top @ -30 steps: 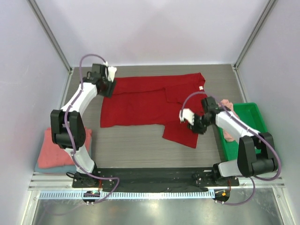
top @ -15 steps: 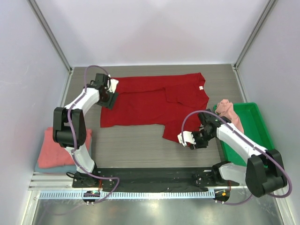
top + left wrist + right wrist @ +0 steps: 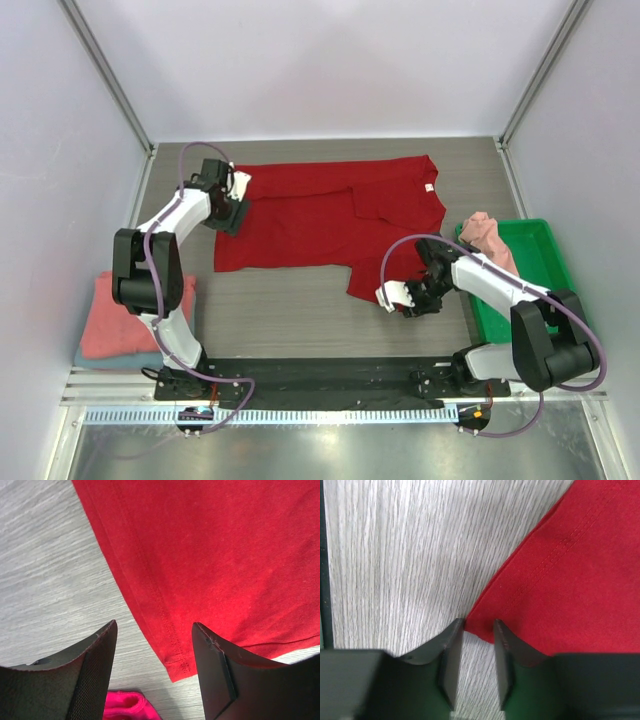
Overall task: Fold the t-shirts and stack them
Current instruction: Fold the tshirt
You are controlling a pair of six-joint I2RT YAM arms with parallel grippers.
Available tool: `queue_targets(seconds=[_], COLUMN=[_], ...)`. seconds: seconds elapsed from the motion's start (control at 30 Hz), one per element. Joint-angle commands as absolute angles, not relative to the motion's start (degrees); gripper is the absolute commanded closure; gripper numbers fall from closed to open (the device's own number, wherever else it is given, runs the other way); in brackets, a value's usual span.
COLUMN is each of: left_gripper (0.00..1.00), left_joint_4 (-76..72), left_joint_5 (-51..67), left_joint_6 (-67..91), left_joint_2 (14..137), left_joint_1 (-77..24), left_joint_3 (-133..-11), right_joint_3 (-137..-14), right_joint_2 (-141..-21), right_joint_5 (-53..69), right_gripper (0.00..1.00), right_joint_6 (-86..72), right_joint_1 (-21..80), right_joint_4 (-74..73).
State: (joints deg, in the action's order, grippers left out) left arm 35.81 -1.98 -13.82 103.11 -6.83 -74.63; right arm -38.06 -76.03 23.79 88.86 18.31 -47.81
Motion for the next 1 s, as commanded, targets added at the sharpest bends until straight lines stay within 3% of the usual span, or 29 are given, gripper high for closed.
queue_targets(seconds=[0.0,0.03,0.13,0.17,0.23,0.33,0.8,0.97], left_gripper=[0.37,0.37,0.35,0.38,0.51,0.52,0.53,0.62], left_joint_4=[37.5,38.5,43.1,47.1,52.0,56.1,52.1,52.6], left_joint_5=[-1.5,-0.7,1.8,2.7,4.1,9.1,5.7,5.9], left_joint_6=[-11.2,-10.1,-7.1,-7.2,-7.1,-6.9,-9.5,-9.6], left_joint_2=[101.7,101.3,100.3,100.5,103.6,105.9,108.8,110.7], left_joint_1=[-5.1,-4.1,-3.0,-2.8,-2.0,-0.3,-0.3,-0.3], left_joint_3=[-76.1,-76.3,-75.8,-76.0,-77.9,-77.5,-73.7,-74.4], right_joint_3=[-38.1,-38.1,-38.2,-38.2,-38.1,-38.1,-39.5,-39.9], right_joint_2=[-76.8,-76.9,-76.6,-75.6,-74.3,-73.0,-74.5,-74.4], right_joint_5=[22.2,21.7,20.9,20.9,21.3,21.6,20.2,19.6], right_gripper=[0.65,0.77,0.97,0.99,0.99,0.99,0.99,0.99], right_joint_6=[90.5,90.4,88.8,88.4,86.7,84.2,79.9,79.7], right_joint_1=[18.8,18.9,18.9,18.9,18.9,19.0,21.0,21.2], right_joint_4=[-47.4,-47.5,-47.5,-47.2,-46.7,-46.0,-43.9,-43.9])
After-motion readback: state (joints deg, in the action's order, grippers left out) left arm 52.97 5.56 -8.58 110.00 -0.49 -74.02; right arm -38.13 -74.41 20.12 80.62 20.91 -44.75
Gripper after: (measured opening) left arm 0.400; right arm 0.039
